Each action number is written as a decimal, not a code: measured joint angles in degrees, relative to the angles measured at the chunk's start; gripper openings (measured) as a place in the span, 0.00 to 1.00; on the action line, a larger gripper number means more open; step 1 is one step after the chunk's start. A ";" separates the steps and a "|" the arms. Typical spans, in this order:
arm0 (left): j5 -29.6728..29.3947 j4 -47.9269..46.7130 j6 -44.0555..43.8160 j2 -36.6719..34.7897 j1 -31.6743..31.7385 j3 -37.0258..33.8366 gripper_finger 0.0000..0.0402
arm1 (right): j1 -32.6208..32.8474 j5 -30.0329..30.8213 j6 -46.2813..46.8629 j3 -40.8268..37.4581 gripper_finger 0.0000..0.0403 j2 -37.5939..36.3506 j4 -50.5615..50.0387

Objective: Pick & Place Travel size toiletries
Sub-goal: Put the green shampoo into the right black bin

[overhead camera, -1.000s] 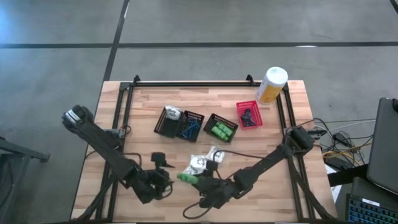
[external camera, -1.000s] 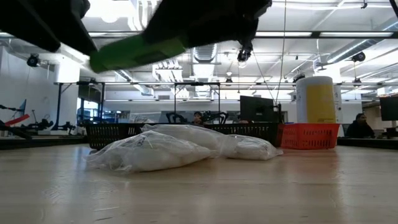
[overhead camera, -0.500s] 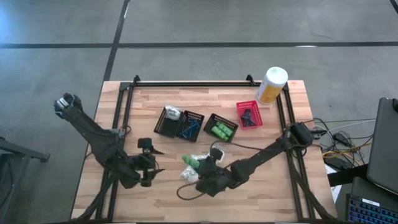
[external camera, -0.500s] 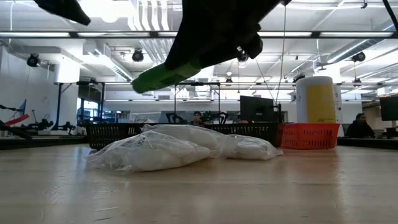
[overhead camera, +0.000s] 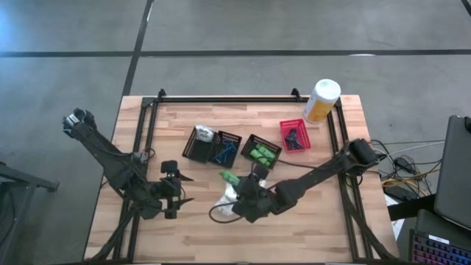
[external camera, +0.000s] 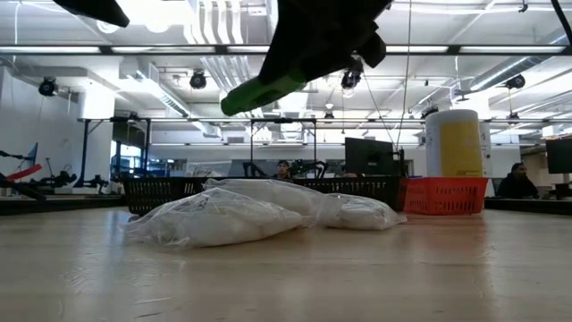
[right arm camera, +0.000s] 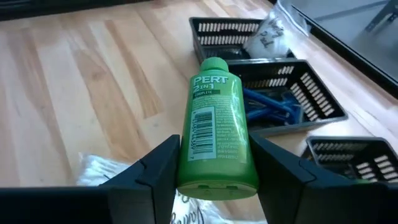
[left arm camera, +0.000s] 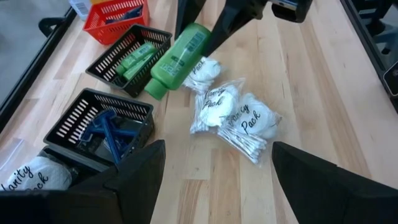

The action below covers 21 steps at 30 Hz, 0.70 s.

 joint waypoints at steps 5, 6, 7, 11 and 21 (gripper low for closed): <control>0.02 0.02 0.02 0.02 0.00 0.00 0.74 | 0.04 0.01 4.89 -0.04 0.40 -0.28 -7.60; 0.02 0.02 0.02 0.02 0.00 0.00 0.74 | -0.01 0.03 6.55 -0.09 0.40 -0.28 -9.39; 0.02 0.02 0.02 0.02 0.00 0.00 0.74 | -0.07 0.05 8.24 -0.17 0.40 -0.29 -11.34; 0.02 0.02 0.02 0.02 0.00 0.00 0.74 | -0.67 0.14 13.67 -0.79 0.42 -0.30 -16.77; 0.02 0.04 1.13 0.07 0.02 0.00 0.74 | -7.08 -0.93 12.96 -5.06 0.40 -6.97 -19.73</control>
